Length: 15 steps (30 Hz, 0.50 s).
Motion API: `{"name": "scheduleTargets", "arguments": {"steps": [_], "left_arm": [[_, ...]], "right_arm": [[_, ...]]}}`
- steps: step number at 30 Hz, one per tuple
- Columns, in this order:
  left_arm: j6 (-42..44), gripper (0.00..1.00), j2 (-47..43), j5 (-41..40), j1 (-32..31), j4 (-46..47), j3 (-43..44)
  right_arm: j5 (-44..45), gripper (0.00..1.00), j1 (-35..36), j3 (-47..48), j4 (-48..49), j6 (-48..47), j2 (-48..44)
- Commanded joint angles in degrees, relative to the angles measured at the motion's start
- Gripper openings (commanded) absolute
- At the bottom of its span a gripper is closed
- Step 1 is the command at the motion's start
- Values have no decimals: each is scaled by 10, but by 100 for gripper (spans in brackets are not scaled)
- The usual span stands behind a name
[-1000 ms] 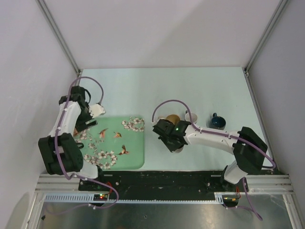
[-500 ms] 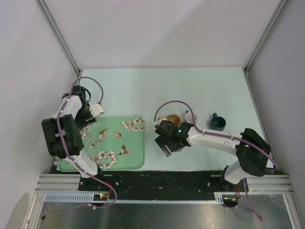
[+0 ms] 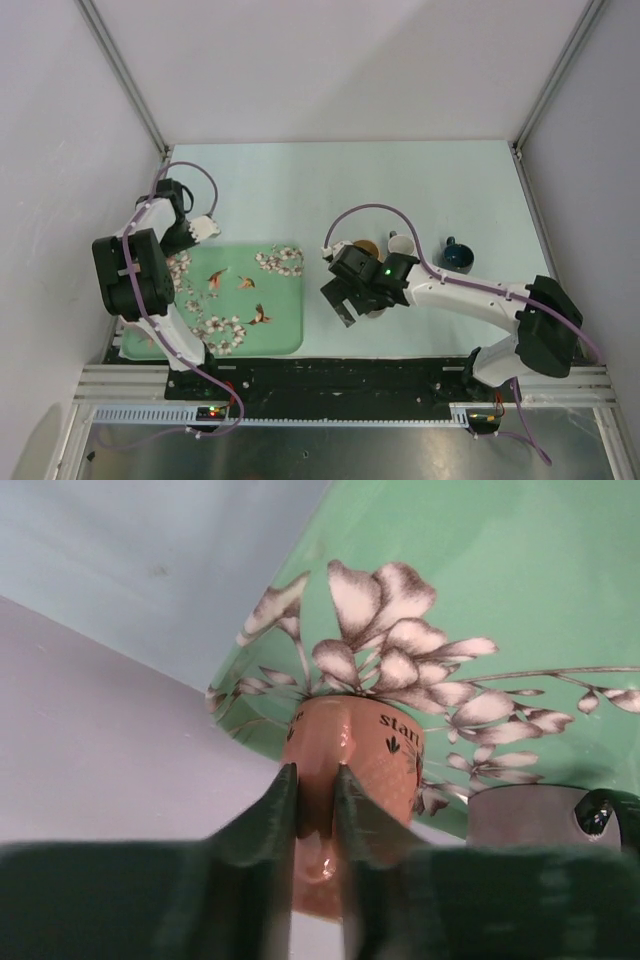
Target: Turn the mug right side up
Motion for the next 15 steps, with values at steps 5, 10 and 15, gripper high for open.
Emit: {"name": "scheduleTargets", "arguments": {"steps": [5, 10, 15], "left_arm": [[-27, 1, -33, -4, -10, 5, 16], [-127, 0, -92, 63, -54, -38, 74], [-241, 0, -126, 188, -115, -119, 190]], "right_arm": [[4, 99, -8, 78, -21, -19, -72], [-68, 99, -49, 96, 39, -2, -125], [-232, 99, -122, 97, 187, 58, -122]]}}
